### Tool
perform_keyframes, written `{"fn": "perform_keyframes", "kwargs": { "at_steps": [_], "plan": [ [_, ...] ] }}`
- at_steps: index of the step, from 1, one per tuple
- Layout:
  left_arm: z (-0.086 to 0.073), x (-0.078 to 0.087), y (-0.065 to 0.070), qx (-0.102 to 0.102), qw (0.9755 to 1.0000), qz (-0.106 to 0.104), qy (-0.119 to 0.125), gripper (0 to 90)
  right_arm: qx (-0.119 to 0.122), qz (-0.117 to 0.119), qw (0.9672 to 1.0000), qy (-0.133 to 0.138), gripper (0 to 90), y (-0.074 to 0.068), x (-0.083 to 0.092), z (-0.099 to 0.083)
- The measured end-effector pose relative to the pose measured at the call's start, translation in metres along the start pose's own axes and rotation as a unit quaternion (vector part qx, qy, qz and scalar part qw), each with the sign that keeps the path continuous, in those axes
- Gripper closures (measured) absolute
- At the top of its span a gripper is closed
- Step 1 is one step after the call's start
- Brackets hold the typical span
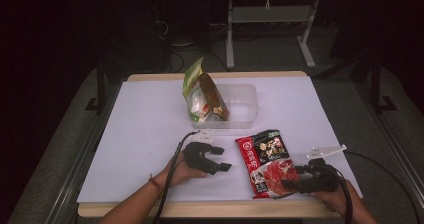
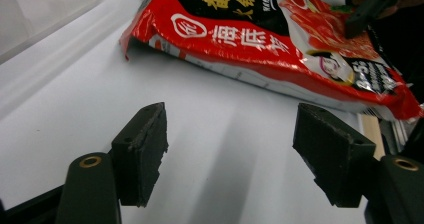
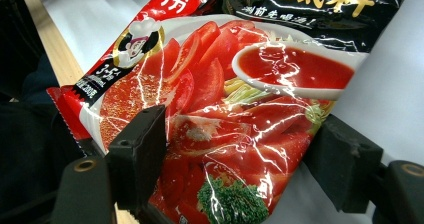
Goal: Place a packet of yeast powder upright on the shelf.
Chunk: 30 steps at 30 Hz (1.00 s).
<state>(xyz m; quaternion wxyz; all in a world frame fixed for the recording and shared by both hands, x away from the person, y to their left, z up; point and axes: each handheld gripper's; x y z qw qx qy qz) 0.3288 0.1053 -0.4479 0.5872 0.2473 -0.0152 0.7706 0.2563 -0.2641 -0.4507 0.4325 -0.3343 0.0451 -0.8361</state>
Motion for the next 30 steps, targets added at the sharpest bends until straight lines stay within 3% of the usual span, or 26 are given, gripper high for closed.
{"fn": "perform_keyframes", "kwargs": {
  "at_steps": [4, 16, 18, 21, 30],
  "plan": [
    [0.002, -0.006, 0.001, 0.010, 0.9999, -0.004, 0.003, 27.5, 0.002, 0.002, 1.0000, -0.002, 26.9, -0.005, -0.005, 0.001],
    [0.002, -0.015, -0.002, 0.028, 0.9994, 0.022, -0.001, 26.6, 0.011, 0.004, 0.9999, 0.001, 27.0, -0.015, -0.015, 0.003],
    [0.003, -0.016, -0.002, 0.033, 0.9993, 0.018, 0.000, 26.6, 0.013, 0.004, 0.9999, 0.001, 27.0, -0.015, -0.017, 0.003],
    [0.004, -0.020, -0.001, 0.029, 0.9994, 0.019, -0.004, 26.5, 0.015, 0.003, 0.9999, -0.001, 27.2, -0.017, -0.018, 0.003],
    [0.005, -0.023, -0.006, 0.068, 0.9974, 0.023, 0.011, 25.1, 0.020, -0.001, 0.9998, 0.001, 27.0, -0.018, -0.018, 0.003]
  ]
}}
Point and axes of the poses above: each handheld gripper's, and its own axes: x roughly backward along the jaws, z roughly out of its top, y roughly to its right, and after that the axes turned 12 degrees about y, right-handed
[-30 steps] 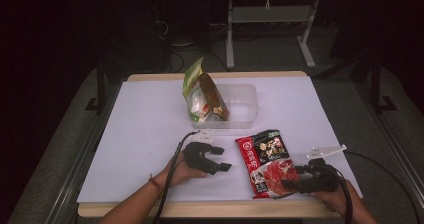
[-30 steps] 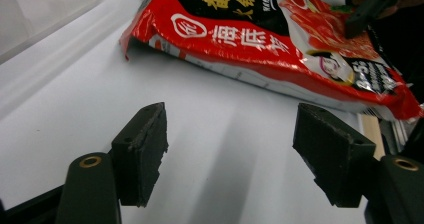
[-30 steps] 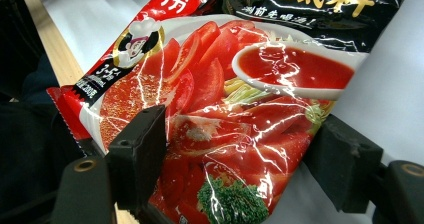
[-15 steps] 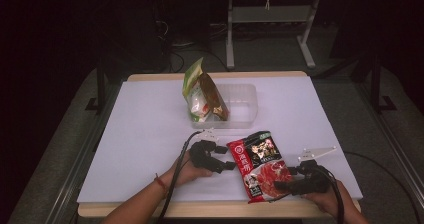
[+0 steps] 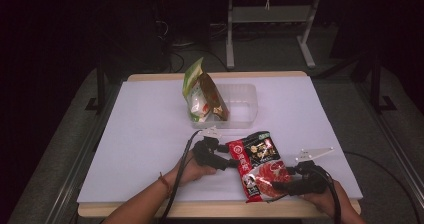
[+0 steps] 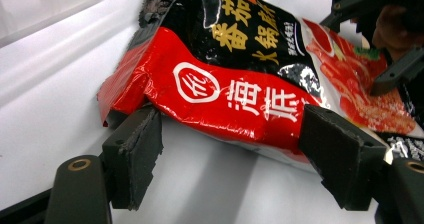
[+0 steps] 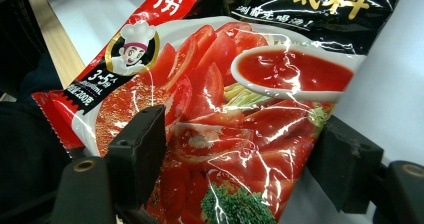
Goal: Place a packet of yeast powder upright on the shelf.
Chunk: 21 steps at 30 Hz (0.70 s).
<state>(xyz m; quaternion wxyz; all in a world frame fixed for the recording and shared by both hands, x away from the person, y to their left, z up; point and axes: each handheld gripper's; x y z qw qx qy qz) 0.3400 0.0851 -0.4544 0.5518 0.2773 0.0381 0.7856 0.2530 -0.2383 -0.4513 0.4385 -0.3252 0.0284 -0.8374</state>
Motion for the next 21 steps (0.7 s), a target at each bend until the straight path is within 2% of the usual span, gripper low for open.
{"fn": "perform_keyframes", "kwargs": {
  "at_steps": [9, 11, 13, 14, 15, 16, 21],
  "plan": [
    [0.000, 0.004, -0.003, 0.025, 0.9991, 0.032, 0.011, 25.5, 0.005, -0.008, 0.9999, 0.007, 29.7, -0.001, -0.001, -0.001],
    [0.000, 0.004, -0.002, 0.018, 0.9983, 0.055, 0.008, 25.2, 0.006, -0.010, 0.9999, 0.006, 29.9, -0.001, -0.001, -0.001],
    [0.001, 0.003, -0.005, 0.027, 0.9972, 0.069, 0.009, 19.6, 0.007, -0.010, 0.9999, 0.005, 30.0, -0.002, -0.001, -0.001],
    [0.000, 0.003, -0.007, 0.037, 0.9968, 0.070, 0.009, 19.6, 0.007, -0.009, 0.9999, 0.005, 30.1, -0.002, -0.001, 0.000],
    [0.001, 0.003, -0.008, 0.039, 0.9970, 0.067, 0.006, 19.7, 0.009, -0.009, 0.9999, 0.006, 30.2, -0.001, -0.001, 0.000],
    [0.001, 0.001, -0.008, 0.032, 0.9979, 0.056, -0.001, 20.4, 0.009, -0.011, 0.9999, 0.006, 30.8, -0.002, -0.001, 0.000],
    [0.005, -0.008, -0.006, 0.019, 0.9985, 0.048, -0.015, 19.4, 0.009, -0.012, 0.9998, 0.013, 32.0, -0.002, -0.003, -0.001]
  ]
}}
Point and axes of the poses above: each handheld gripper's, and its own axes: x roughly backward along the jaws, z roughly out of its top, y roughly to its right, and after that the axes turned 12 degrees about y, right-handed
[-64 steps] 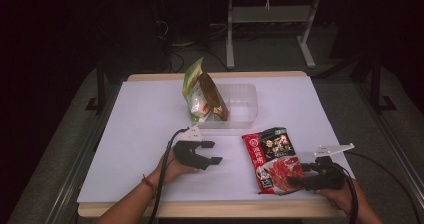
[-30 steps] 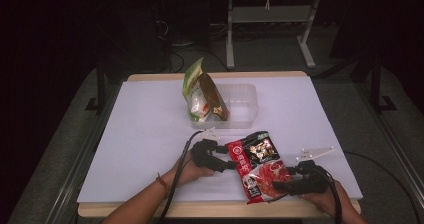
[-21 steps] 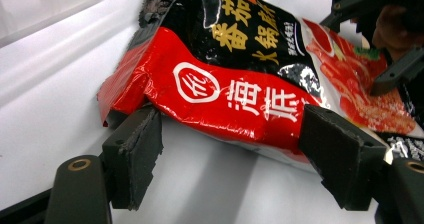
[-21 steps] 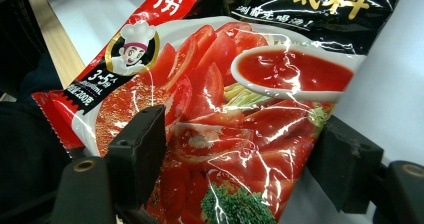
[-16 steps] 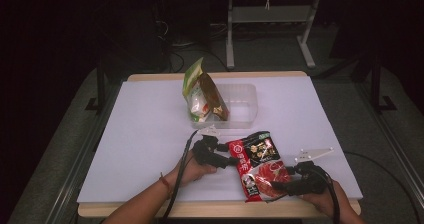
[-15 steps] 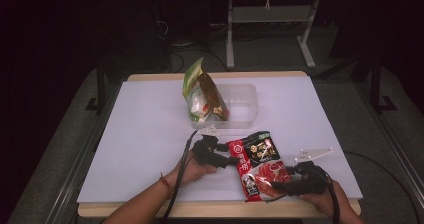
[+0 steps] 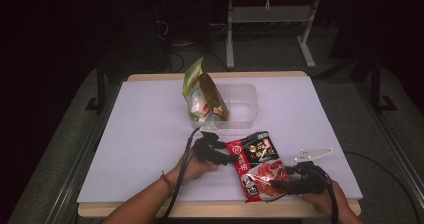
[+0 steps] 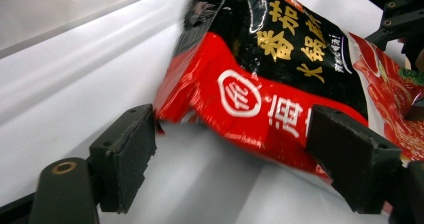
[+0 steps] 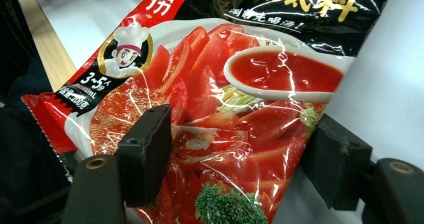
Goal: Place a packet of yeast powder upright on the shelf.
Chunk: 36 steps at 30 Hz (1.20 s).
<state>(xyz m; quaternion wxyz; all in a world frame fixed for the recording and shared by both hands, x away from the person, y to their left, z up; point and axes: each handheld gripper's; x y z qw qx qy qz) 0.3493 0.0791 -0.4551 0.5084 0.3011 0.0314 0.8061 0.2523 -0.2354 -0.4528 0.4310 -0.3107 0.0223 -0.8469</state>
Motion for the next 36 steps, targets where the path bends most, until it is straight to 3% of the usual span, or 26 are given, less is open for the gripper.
{"fn": "perform_keyframes", "kwargs": {
  "at_steps": [5, 8, 13, 21, 27, 32, 36],
  "plan": [
    [0.002, -0.006, 0.003, -0.015, 0.9997, -0.015, -0.010, 20.7, 0.004, -0.001, 1.0000, 0.002, 33.1, -0.001, -0.001, 0.000],
    [0.005, -0.014, 0.006, -0.020, 0.9990, -0.036, -0.018, 21.2, 0.004, -0.002, 1.0000, 0.006, 34.5, 0.000, -0.002, 0.000],
    [0.009, -0.022, 0.008, -0.026, 0.9984, -0.045, -0.024, 22.0, 0.007, -0.004, 0.9999, 0.010, 35.9, -0.001, -0.002, -0.001],
    [0.012, -0.029, 0.012, -0.043, 0.9977, -0.048, -0.021, 21.2, 0.008, -0.027, 0.9991, 0.031, 50.3, 0.001, -0.003, 0.000],
    [0.013, -0.025, 0.009, -0.029, 0.9987, -0.039, 0.016, 36.1, 0.004, -0.031, 0.9985, 0.045, 60.7, 0.003, -0.001, -0.001],
    [0.015, -0.020, 0.008, -0.032, 0.9973, -0.040, 0.053, 49.7, 0.012, -0.035, 0.9978, 0.055, 67.9, 0.002, 0.002, 0.000],
    [0.016, -0.021, 0.009, -0.041, 0.9966, -0.041, 0.058, 50.4, 0.007, -0.035, 0.9970, 0.069, 75.1, 0.004, 0.005, -0.001]
  ]
}}
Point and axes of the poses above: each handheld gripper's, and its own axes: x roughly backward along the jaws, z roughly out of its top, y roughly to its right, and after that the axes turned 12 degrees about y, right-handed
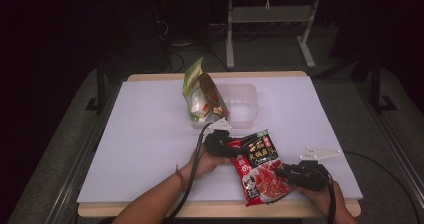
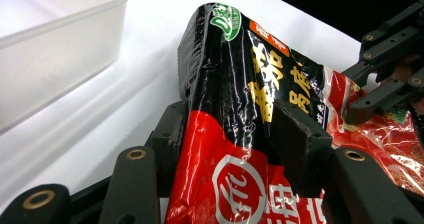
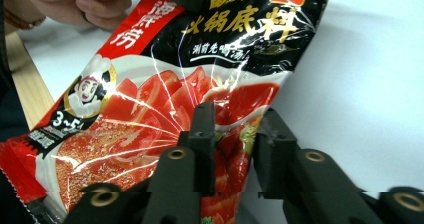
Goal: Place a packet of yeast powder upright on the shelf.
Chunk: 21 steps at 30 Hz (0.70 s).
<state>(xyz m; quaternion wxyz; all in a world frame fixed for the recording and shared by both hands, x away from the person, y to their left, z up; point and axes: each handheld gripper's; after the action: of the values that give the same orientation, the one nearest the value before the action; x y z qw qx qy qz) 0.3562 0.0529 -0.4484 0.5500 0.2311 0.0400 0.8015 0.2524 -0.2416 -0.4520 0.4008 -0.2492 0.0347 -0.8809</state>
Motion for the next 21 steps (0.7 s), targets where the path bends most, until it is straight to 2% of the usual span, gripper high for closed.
{"fn": "perform_keyframes", "kwargs": {
  "at_steps": [3, 6, 11, 12, 15, 21],
  "plan": [
    [-0.0002, -0.0013, -0.0010, 0.000, 0.9999, -0.003, -0.010, 46.0, -0.004, 0.000, 0.9999, 0.012, 79.7, 0.0005, 0.0016, -0.0002],
    [-0.0007, -0.0028, 0.0002, -0.006, 0.9997, -0.003, -0.022, 36.7, 0.008, -0.006, 0.9999, 0.012, 81.8, -0.0022, 0.0013, 0.0012],
    [-0.0044, -0.0042, 0.0016, 0.003, 0.9982, -0.008, -0.060, 24.0, 0.008, -0.005, 0.9998, 0.018, 82.9, -0.0018, 0.0021, 0.0004],
    [-0.0048, -0.0033, 0.0015, 0.005, 0.9981, -0.008, -0.060, 23.3, 0.011, -0.006, 0.9998, 0.018, 82.9, -0.0021, 0.0023, 0.0000],
    [-0.0067, -0.0037, -0.0007, 0.027, 0.9967, -0.019, -0.075, 19.8, 0.017, -0.007, 0.9996, 0.023, 83.3, -0.0035, 0.0029, -0.0004],
    [-0.0068, -0.0048, 0.0004, 0.024, 0.9961, -0.042, -0.073, 21.0, 0.024, -0.008, 0.9991, 0.033, 83.5, -0.0053, 0.0030, -0.0002]
  ]
}}
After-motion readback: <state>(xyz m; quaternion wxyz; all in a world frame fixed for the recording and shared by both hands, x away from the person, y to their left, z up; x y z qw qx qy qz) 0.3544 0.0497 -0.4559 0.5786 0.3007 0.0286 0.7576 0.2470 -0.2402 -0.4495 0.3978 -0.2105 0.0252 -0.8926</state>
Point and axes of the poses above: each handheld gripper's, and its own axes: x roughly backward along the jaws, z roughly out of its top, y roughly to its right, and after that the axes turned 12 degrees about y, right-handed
